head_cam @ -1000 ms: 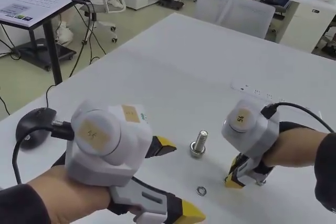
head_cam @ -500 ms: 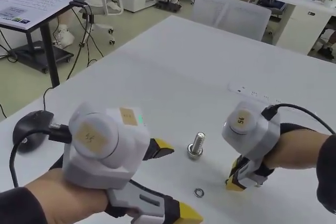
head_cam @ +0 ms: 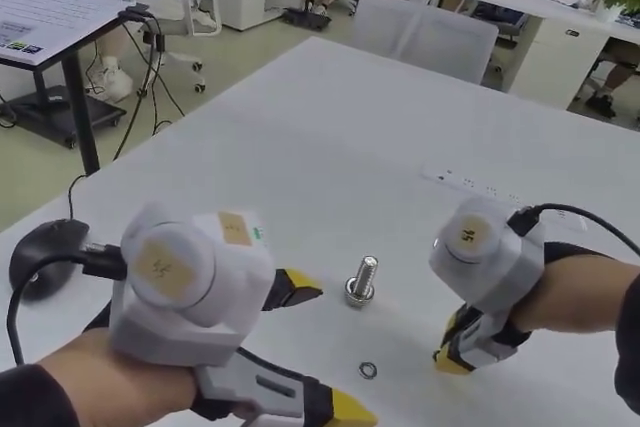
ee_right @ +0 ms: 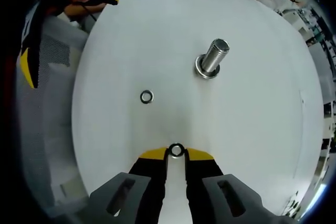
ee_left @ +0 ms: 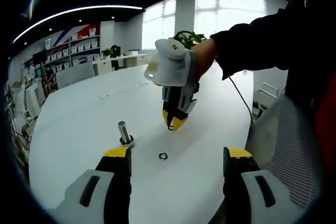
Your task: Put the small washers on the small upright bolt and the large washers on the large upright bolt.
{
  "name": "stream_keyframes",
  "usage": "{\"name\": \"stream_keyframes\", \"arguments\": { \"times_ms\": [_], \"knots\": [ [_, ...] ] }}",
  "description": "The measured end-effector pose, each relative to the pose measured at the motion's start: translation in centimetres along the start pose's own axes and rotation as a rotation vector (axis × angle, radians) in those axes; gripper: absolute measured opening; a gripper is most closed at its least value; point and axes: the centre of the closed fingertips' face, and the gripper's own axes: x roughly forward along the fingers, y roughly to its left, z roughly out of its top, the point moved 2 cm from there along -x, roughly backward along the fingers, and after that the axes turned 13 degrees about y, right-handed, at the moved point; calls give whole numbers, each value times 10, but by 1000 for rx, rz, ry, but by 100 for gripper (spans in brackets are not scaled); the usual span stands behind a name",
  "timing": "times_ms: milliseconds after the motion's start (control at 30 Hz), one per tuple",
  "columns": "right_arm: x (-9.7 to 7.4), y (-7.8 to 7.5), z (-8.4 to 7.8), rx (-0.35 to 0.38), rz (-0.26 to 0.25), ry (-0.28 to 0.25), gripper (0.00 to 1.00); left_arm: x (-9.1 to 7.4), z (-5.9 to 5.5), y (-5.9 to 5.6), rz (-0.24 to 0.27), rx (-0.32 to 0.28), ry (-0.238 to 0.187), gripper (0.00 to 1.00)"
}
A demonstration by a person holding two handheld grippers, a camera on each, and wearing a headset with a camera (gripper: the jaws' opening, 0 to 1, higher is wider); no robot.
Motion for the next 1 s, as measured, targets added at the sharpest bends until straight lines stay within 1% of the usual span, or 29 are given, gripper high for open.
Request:
{"name": "stream_keyframes", "arguments": {
  "times_ms": [133, 533, 700, 1000],
  "knots": [
    [-4, 4, -5, 8, -3, -2, 14, 0, 0, -1, -3, 4, -1, 71],
    [-10, 5, -23, 42, -11, 1, 14, -1, 2, -2, -7, 13, -5, 71],
    [-13, 4, -34, 57, -16, 10, 14, -1, 2, -3, -10, 16, -4, 71],
    [-19, 1, -48, 72, -27, 22, 14, -1, 1, -4, -12, 16, -3, 71]
  ]
}}
